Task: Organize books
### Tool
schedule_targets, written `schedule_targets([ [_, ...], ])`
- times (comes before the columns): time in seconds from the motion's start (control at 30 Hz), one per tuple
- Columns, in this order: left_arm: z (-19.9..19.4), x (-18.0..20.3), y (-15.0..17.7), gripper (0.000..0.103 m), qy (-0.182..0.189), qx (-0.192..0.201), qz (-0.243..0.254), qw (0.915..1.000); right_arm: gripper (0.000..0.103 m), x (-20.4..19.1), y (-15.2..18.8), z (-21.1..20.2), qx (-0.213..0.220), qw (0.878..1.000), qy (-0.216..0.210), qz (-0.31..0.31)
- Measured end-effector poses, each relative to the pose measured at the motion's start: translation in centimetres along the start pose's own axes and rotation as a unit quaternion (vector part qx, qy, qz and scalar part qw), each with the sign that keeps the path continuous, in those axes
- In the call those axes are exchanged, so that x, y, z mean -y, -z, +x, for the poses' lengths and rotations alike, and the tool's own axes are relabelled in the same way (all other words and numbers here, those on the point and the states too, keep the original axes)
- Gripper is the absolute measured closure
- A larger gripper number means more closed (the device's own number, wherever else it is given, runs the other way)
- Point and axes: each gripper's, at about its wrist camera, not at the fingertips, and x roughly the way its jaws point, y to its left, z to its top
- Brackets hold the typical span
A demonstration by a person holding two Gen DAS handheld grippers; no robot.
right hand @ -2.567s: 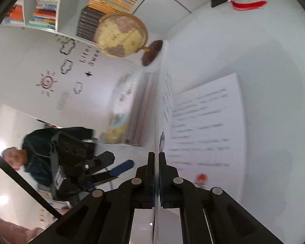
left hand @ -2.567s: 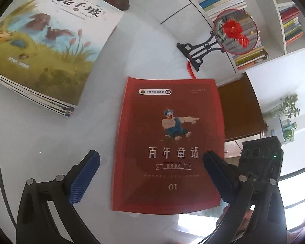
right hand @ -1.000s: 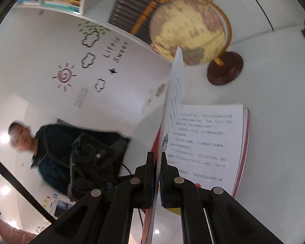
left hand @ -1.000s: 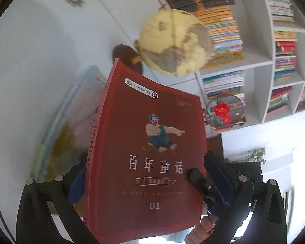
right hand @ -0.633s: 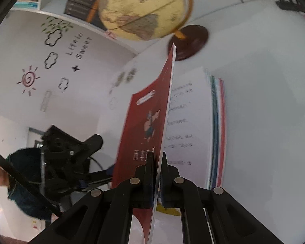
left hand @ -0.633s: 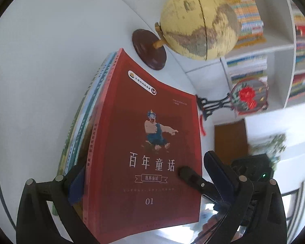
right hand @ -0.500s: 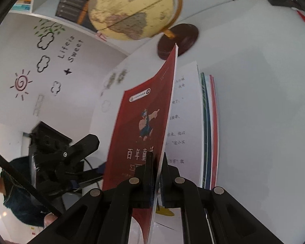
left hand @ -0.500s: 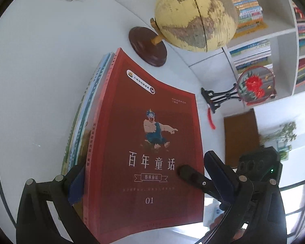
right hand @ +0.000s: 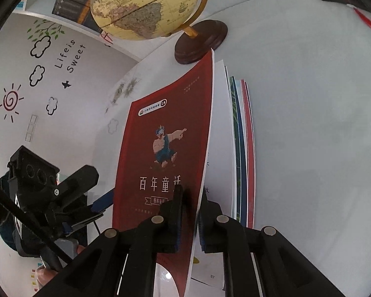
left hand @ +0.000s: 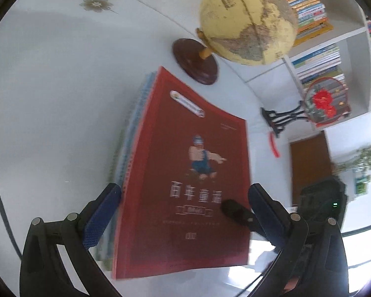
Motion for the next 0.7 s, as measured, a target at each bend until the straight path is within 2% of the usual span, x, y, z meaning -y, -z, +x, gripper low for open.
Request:
schedule_targets([
  [0.07, -0.5, -0.1, 0.1, 0.001, -0.022, 0.006, 0.006, 0.9997, 0.092, 0.0, 0.2, 0.0, 0.0, 1.0, -0.003, 0.003],
  [0.2, -1.7, 0.1, 0.2, 0.001, -0.092, 0.022, 0.036, 0.9949, 0.084, -0.1, 0.3, 0.1, 0.0, 1.0, -0.004, 0.01],
  [0.27, -2.4, 0.7, 0.3, 0.001, -0.114, 0.032, 0.056, 0.9914, 0.073, -0.6, 0.2, 0.1, -0.005, 1.0, -0.003, 0.01],
  [0.33, -2.9, 1.1, 0.4, 0.001, -0.124, 0.037, 0.065, 0.9895, 0.055, -1.4, 0.1, -0.1, -0.01, 1.0, 0.006, 0.003],
  [0.5, -4.3, 2.6, 0.9, 0.001, -0.133, 0.047, 0.08, 0.9867, 0.053, -3.1, 0.4, -0.7, -0.021, 0.997, 0.071, -0.032],
  [0.53, -4.6, 3.1, 1.0, 0.001, -0.137, 0.05, 0.085, 0.9855, 0.053, -3.3, 0.5, -1.1, -0.021, 0.994, 0.097, -0.039],
  [0.6, -5.1, 4.4, 1.3, 0.001, -0.147, 0.056, 0.097, 0.9827, 0.053, -3.7, 0.7, -2.3, -0.005, 0.987, 0.152, -0.054],
  [0.7, -5.8, 6.3, 1.8, 0.001, -0.157, 0.068, 0.119, 0.9781, 0.053, -4.3, 0.8, -4.6, 0.014, 0.98, 0.187, -0.073],
])
